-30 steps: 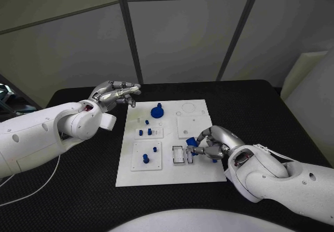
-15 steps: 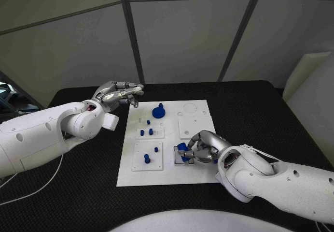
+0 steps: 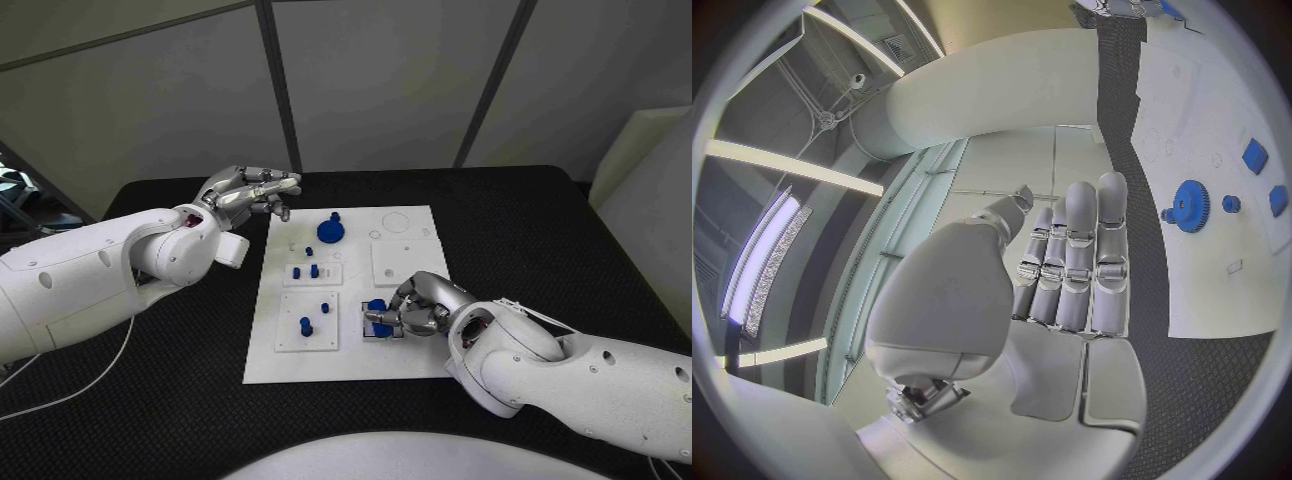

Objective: Assemble the parts on the task board

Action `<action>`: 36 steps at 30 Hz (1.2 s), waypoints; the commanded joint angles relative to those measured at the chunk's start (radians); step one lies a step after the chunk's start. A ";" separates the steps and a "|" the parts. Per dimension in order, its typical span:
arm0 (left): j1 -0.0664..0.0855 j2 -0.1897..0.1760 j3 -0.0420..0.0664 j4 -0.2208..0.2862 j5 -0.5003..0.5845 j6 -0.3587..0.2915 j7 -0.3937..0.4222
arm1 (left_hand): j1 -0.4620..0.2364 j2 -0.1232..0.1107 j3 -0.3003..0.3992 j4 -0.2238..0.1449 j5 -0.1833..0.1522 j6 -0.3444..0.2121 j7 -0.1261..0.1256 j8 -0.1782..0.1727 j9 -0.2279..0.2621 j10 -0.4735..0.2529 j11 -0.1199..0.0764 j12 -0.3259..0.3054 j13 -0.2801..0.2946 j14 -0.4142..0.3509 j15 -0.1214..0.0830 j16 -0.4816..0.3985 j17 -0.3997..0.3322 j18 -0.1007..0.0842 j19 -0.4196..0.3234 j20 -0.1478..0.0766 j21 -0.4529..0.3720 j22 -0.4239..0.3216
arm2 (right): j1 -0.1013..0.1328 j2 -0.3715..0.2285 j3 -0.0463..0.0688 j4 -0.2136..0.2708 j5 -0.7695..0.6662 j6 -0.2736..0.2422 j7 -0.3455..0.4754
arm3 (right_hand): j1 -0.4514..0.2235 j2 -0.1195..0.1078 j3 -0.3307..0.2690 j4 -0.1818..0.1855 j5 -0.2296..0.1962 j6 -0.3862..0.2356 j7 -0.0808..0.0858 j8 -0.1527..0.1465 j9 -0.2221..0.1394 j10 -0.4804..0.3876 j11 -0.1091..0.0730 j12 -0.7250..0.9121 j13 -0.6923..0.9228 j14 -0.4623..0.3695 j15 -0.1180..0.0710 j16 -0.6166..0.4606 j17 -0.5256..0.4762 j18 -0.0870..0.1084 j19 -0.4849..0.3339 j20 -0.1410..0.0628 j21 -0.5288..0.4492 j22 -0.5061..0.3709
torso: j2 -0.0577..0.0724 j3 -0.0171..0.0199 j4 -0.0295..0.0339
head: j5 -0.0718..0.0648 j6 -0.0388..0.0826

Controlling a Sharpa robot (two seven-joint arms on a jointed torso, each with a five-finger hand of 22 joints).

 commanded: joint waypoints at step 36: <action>0.001 -0.001 0.001 0.002 0.004 0.015 0.001 | -0.005 0.007 -0.008 -0.001 -0.001 -0.008 0.003 0.006 0.000 -0.008 0.002 0.007 0.002 -0.005 0.002 -0.003 -0.003 -0.012 0.005 0.000 -0.006 -0.004 | 0.002 -0.058 0.001 0.046 -0.081 -0.037 0.046 | 0.111 -0.048 0.103 -0.106 -0.077 -0.052 0.017 -0.025 0.045 0.053 0.007 -0.037 0.176 0.102 0.002 0.001 0.256 -0.007 0.104 -0.002 0.003 0.263 | -0.002 0.0005 -0.0028 | 0.004 0.004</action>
